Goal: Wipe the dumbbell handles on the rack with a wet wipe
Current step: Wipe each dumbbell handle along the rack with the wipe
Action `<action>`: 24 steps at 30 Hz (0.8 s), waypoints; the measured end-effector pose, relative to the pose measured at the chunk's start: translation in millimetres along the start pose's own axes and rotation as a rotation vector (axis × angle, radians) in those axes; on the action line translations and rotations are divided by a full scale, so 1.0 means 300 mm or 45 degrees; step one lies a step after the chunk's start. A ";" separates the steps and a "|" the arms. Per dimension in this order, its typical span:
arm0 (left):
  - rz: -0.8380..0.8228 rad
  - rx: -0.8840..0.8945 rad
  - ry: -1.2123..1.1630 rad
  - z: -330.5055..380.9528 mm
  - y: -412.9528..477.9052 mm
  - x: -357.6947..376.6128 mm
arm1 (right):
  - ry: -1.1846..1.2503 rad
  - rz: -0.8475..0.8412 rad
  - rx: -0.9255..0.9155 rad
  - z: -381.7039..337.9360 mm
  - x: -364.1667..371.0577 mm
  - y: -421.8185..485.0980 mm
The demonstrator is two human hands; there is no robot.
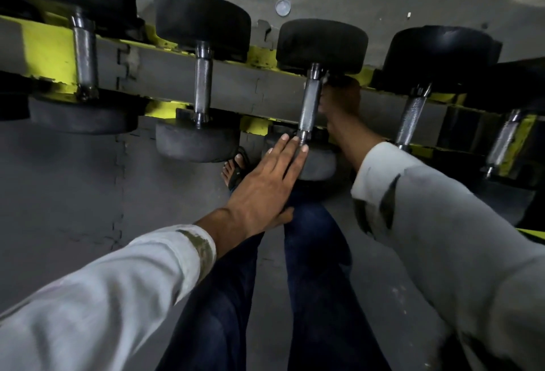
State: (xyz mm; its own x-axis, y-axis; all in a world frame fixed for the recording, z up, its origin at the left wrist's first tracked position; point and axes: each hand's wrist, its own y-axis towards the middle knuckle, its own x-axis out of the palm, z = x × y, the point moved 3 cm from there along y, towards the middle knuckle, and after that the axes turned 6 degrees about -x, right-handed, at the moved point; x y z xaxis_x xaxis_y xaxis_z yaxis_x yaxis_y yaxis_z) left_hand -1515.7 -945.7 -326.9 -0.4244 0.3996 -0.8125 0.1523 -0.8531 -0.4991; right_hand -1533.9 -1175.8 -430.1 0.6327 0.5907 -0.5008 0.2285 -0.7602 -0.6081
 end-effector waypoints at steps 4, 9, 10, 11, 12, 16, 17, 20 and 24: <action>-0.022 -0.005 0.018 0.004 -0.004 -0.002 | 0.586 -0.373 0.261 -0.062 -0.011 -0.083; -0.014 -0.008 0.020 0.008 -0.001 0.000 | 0.985 -0.374 0.258 -0.049 0.032 -0.043; -0.019 -0.008 0.015 0.008 0.000 0.002 | 0.940 -0.261 0.239 -0.034 0.048 -0.044; -0.027 -0.008 0.012 0.008 0.000 0.002 | 0.846 -0.134 0.194 -0.020 0.054 -0.050; -0.033 -0.005 0.010 0.006 0.000 0.002 | 0.747 0.004 0.141 -0.006 0.054 -0.055; -0.046 0.003 0.020 0.000 0.001 0.003 | 0.315 0.413 -0.398 -0.029 0.013 -0.154; -0.047 0.001 0.033 0.001 0.001 0.002 | 0.033 0.421 -0.585 -0.043 0.004 -0.187; -0.047 0.003 0.090 0.008 0.005 0.001 | -0.642 0.233 -1.100 -0.068 -0.010 -0.211; -0.048 -0.001 0.096 0.006 0.006 0.002 | -1.152 -0.086 -1.391 -0.072 -0.034 -0.183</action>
State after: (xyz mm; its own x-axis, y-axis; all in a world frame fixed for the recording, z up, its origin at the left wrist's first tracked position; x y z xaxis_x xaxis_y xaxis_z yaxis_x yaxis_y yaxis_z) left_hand -1517.3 -947.5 -327.9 -0.3614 0.4557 -0.8134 0.1380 -0.8367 -0.5300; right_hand -1537.0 -1145.9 -378.1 0.0086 0.2836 -0.9589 0.9501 -0.3014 -0.0806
